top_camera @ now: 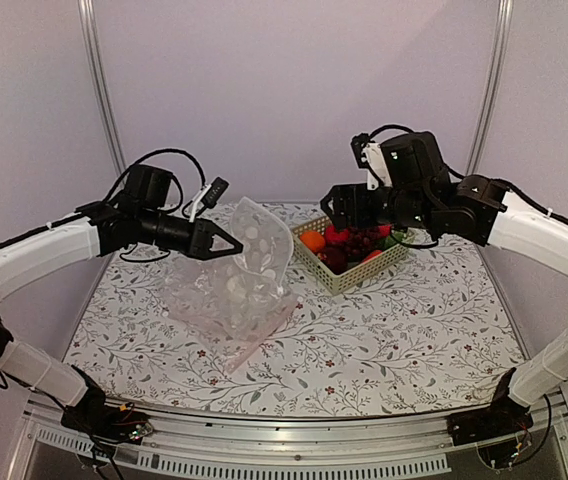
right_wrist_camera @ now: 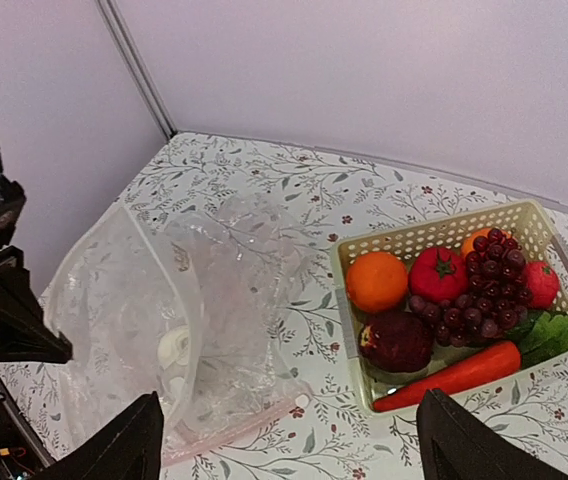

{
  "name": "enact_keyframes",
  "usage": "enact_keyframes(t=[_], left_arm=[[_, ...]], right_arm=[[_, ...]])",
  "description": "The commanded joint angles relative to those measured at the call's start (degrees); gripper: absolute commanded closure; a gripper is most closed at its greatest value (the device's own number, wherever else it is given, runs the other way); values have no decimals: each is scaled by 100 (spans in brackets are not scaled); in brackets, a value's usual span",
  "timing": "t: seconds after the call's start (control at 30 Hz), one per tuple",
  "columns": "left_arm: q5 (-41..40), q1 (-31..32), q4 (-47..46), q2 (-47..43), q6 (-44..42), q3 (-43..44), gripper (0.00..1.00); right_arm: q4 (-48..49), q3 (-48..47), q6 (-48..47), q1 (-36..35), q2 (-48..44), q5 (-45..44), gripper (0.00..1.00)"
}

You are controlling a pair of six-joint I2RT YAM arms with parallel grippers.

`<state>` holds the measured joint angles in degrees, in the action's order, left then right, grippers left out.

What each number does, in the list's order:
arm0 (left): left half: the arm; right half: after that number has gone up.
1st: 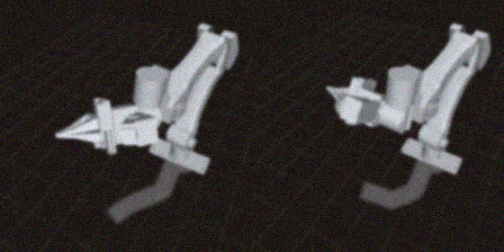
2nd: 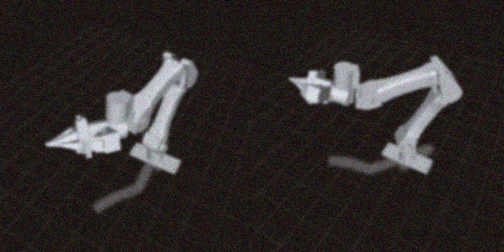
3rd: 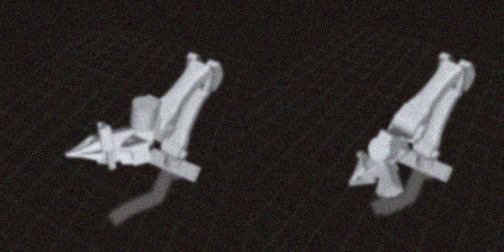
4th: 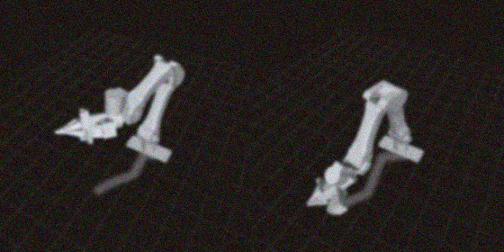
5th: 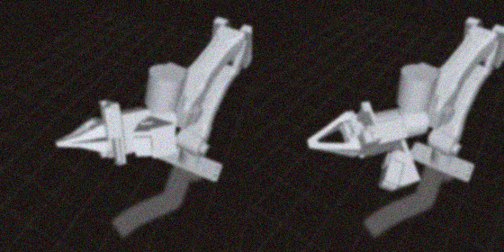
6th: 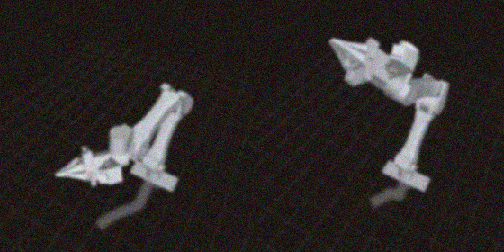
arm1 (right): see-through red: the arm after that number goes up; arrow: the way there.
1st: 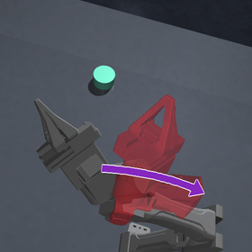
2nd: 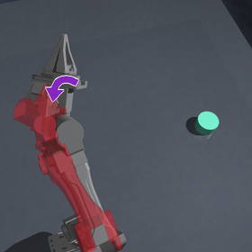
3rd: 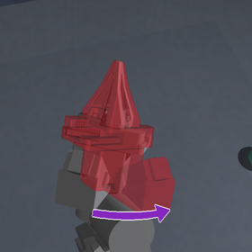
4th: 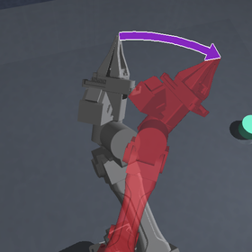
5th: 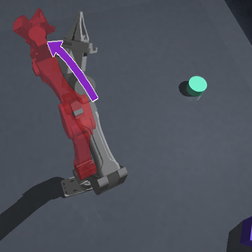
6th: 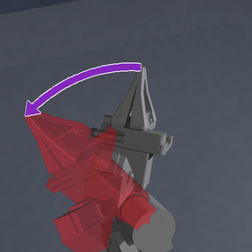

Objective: Place the food in the zip-top bag and seal the zipper
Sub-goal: Pick up the fake fruit from the bin.

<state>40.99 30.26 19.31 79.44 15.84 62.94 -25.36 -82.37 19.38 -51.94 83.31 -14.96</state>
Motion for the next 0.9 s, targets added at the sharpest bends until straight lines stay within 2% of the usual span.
enact_keyframes(t=[0.0, 0.1, 0.27, 0.37, 0.73, 0.87], left_arm=[[-207, -38, 315, -223, -295, 93, 100], [-704, -13, 480, -336, -410, 105, 100], [-736, 37, 199, -615, -371, -119, 100], [-834, 41, 352, -565, -398, -99, 100], [-721, 41, 423, -494, -360, -81, 100], [-746, 40, 402, -568, -388, -99, 100]], right_arm=[[-770, 126, 315, 624, 209, -381, 13], [-833, 172, 508, 1089, 394, -219, 15], [-763, 97, 601, 1666, 922, 39, 21], [-503, 97, 704, 1925, 1275, 362, 25], [13, -96, 993, 2449, 2334, 740, 43], [166, -164, 1077, 2499, 2588, 776, 45]])
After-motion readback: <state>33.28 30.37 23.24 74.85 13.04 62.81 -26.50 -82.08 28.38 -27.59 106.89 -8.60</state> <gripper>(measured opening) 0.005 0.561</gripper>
